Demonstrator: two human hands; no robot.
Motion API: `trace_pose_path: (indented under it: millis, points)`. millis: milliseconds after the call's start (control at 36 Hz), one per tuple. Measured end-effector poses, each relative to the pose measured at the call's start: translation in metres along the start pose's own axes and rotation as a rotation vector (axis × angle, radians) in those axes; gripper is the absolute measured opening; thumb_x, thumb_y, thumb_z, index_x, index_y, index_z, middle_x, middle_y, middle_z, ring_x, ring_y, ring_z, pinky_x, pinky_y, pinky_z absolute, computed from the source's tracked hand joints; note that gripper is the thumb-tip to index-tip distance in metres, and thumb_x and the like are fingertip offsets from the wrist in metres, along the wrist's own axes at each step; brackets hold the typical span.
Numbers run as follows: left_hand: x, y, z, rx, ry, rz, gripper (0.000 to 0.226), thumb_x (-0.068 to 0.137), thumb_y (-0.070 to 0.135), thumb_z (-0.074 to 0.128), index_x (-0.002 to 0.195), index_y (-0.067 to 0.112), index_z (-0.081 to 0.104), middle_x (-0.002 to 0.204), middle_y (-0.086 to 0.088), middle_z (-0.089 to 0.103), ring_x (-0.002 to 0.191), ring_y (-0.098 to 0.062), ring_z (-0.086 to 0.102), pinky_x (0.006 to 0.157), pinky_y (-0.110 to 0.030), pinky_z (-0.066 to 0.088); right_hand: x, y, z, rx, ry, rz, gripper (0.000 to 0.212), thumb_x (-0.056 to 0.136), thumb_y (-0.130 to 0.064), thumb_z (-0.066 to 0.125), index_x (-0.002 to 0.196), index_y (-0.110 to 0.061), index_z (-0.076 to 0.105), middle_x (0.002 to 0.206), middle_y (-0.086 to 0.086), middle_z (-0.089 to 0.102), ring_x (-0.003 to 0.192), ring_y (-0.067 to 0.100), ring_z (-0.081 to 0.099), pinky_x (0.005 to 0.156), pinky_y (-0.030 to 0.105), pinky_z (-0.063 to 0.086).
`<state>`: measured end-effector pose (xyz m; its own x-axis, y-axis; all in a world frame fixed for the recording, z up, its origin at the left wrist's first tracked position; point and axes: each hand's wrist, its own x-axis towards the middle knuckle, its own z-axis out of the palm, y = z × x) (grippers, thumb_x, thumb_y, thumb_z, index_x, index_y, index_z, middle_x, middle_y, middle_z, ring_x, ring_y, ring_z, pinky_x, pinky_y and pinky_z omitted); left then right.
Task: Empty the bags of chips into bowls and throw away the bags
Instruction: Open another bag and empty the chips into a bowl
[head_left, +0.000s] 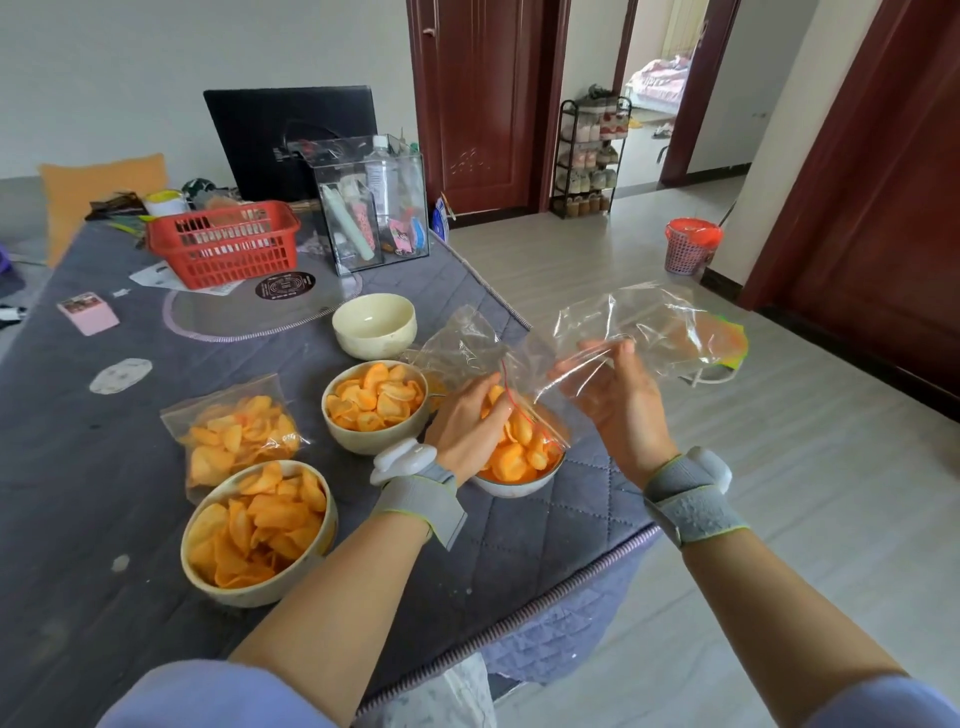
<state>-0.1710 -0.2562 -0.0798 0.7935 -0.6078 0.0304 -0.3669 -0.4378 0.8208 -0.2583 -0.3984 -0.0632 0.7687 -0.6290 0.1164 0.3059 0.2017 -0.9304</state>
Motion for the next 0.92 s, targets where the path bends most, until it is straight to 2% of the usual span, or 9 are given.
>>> trace_pose_path:
  millis: [139, 278, 472, 556, 639, 694, 778, 861, 917]
  points:
    - [0.000, 0.000, -0.001, 0.019, 0.034, -0.004, 0.039, 0.094, 0.038, 0.040, 0.123, 0.018, 0.056, 0.134, -0.002, 0.046, 0.125, -0.022, 0.045, 0.107, -0.035, 0.032, 0.002, 0.008, -0.004, 0.051, 0.033, 0.031, 0.043, 0.097, -0.039, 0.025, 0.093, -0.013, 0.059, 0.073, 0.000, 0.072, 0.075, 0.015, 0.067, 0.069, 0.026, 0.054]
    - [-0.001, 0.005, 0.001, -0.031, -0.012, -0.027, 0.035, 0.097, 0.030, 0.035, 0.116, 0.012, 0.058, 0.132, -0.009, 0.048, 0.125, -0.024, 0.044, 0.101, -0.027, 0.027, 0.004, 0.010, -0.004, 0.082, 0.039, 0.043, 0.043, 0.097, -0.039, 0.026, 0.093, -0.012, 0.059, 0.072, -0.001, 0.072, 0.074, 0.015, 0.067, 0.075, 0.031, 0.052]
    - [-0.002, 0.006, -0.004, -0.173, 0.022, -0.096, 0.043, 0.098, 0.035, 0.025, 0.133, 0.019, 0.046, 0.142, -0.008, 0.045, 0.131, -0.024, 0.040, 0.112, -0.038, 0.027, 0.010, 0.007, -0.006, 0.139, 0.075, 0.057, 0.043, 0.098, -0.039, 0.025, 0.090, -0.012, 0.058, 0.070, 0.000, 0.072, 0.069, 0.016, 0.067, 0.072, 0.033, 0.052]
    - [-0.001, 0.004, -0.006, -0.192, 0.072, -0.106, 0.042, 0.098, 0.034, 0.027, 0.129, 0.017, 0.048, 0.141, -0.009, 0.045, 0.130, -0.025, 0.040, 0.111, -0.038, 0.028, 0.011, 0.005, -0.008, 0.153, 0.101, 0.068, 0.044, 0.098, -0.040, 0.025, 0.093, -0.009, 0.056, 0.083, 0.010, 0.066, 0.077, 0.022, 0.064, 0.075, 0.035, 0.052]
    - [-0.005, 0.001, -0.006, -0.209, 0.177, -0.068, 0.037, 0.096, 0.031, 0.037, 0.125, 0.015, 0.053, 0.133, -0.008, 0.050, 0.125, -0.025, 0.045, 0.105, -0.029, 0.030, 0.010, 0.000, -0.012, 0.215, 0.112, 0.083, 0.047, 0.097, -0.042, 0.023, 0.090, -0.011, 0.057, 0.087, 0.013, 0.058, 0.083, 0.026, 0.060, 0.073, 0.033, 0.054]
    - [-0.010, -0.001, -0.006, -0.191, 0.260, 0.007, 0.037, 0.089, 0.034, 0.044, 0.117, 0.016, 0.058, 0.124, -0.007, 0.055, 0.114, -0.023, 0.054, 0.102, -0.033, 0.039, 0.009, -0.002, -0.015, 0.236, 0.127, 0.080, 0.049, 0.097, -0.043, 0.021, 0.086, -0.012, 0.058, 0.083, 0.011, 0.061, 0.084, 0.026, 0.061, 0.071, 0.031, 0.054]
    - [-0.026, 0.001, -0.004, -0.032, 0.372, 0.157, 0.037, 0.080, 0.032, 0.046, 0.106, 0.012, 0.063, 0.110, -0.008, 0.059, 0.100, -0.012, 0.051, 0.084, -0.017, 0.036, 0.006, -0.008, -0.017, 0.273, 0.117, 0.094, 0.048, 0.097, -0.038, 0.023, 0.079, -0.014, 0.060, 0.083, 0.009, 0.066, 0.086, 0.026, 0.062, 0.070, 0.028, 0.054]
    - [-0.040, 0.001, -0.001, 0.024, 0.402, 0.232, 0.041, 0.077, 0.038, 0.042, 0.102, 0.013, 0.063, 0.104, -0.006, 0.060, 0.099, -0.017, 0.053, 0.082, -0.023, 0.040, 0.007, -0.011, -0.015, 0.311, 0.086, 0.143, 0.045, 0.095, -0.031, 0.027, 0.065, -0.018, 0.058, 0.092, 0.010, 0.064, 0.088, 0.026, 0.061, 0.079, 0.033, 0.050]
    - [-0.047, -0.004, 0.001, 0.029, 0.404, 0.223, 0.043, 0.078, 0.040, 0.040, 0.105, 0.014, 0.061, 0.107, -0.006, 0.058, 0.102, -0.021, 0.054, 0.085, -0.029, 0.043, 0.011, -0.011, -0.010, 0.301, 0.075, 0.172, 0.041, 0.094, -0.031, 0.026, 0.070, -0.017, 0.055, 0.094, 0.010, 0.067, 0.089, 0.025, 0.060, 0.083, 0.038, 0.044]
